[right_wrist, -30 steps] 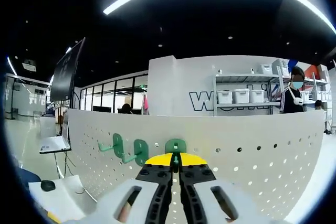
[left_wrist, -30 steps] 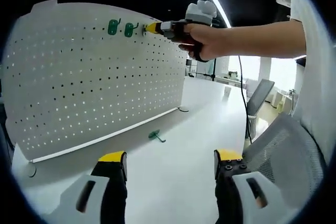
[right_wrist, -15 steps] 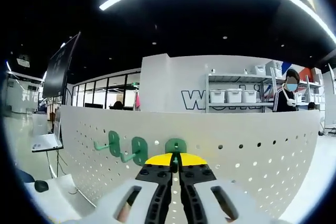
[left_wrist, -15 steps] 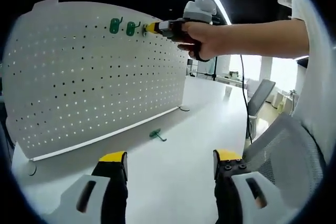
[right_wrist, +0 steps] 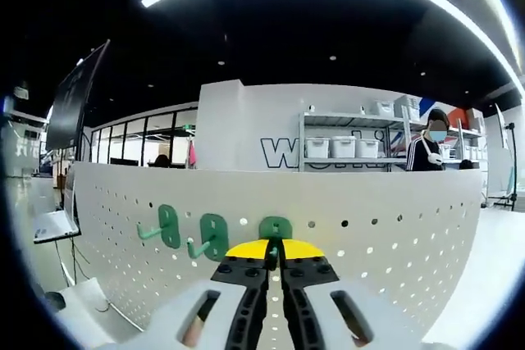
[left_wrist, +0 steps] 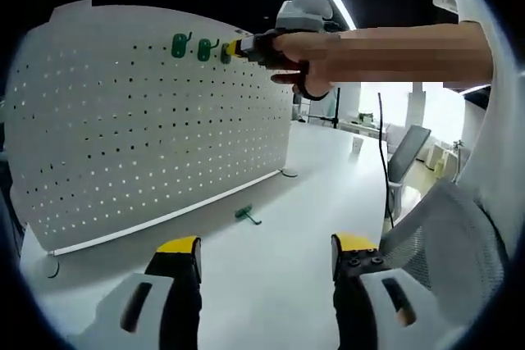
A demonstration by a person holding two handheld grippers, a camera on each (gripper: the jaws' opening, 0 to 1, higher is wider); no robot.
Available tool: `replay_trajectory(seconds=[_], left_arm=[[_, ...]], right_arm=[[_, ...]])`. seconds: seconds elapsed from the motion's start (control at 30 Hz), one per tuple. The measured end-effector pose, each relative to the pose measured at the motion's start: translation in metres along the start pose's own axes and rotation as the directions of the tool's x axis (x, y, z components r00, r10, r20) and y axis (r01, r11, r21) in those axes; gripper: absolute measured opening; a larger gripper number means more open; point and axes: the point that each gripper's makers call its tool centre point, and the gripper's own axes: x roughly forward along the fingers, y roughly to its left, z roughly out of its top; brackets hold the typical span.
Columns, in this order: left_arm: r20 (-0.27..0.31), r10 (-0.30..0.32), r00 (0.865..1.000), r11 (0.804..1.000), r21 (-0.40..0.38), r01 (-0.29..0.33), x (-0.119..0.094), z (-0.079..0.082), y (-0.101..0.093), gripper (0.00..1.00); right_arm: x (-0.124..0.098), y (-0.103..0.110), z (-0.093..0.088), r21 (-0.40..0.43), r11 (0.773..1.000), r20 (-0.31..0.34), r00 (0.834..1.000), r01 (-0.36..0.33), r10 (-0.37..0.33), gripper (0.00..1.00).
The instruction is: Insert the hook assembly into the mounting plate slot until the hook locks in place.
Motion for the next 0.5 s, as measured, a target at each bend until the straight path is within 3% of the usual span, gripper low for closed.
replay_trajectory(seconds=[0.5], left_arm=[[0.001,-0.001,1.0,1.0,-0.002,0.001,-0.0012,-0.0007,-0.0007,0.66]], right_arm=[[-0.0028,0.0001,0.0009,0.023,0.999,0.004,0.999,-0.033,0.033,0.03]])
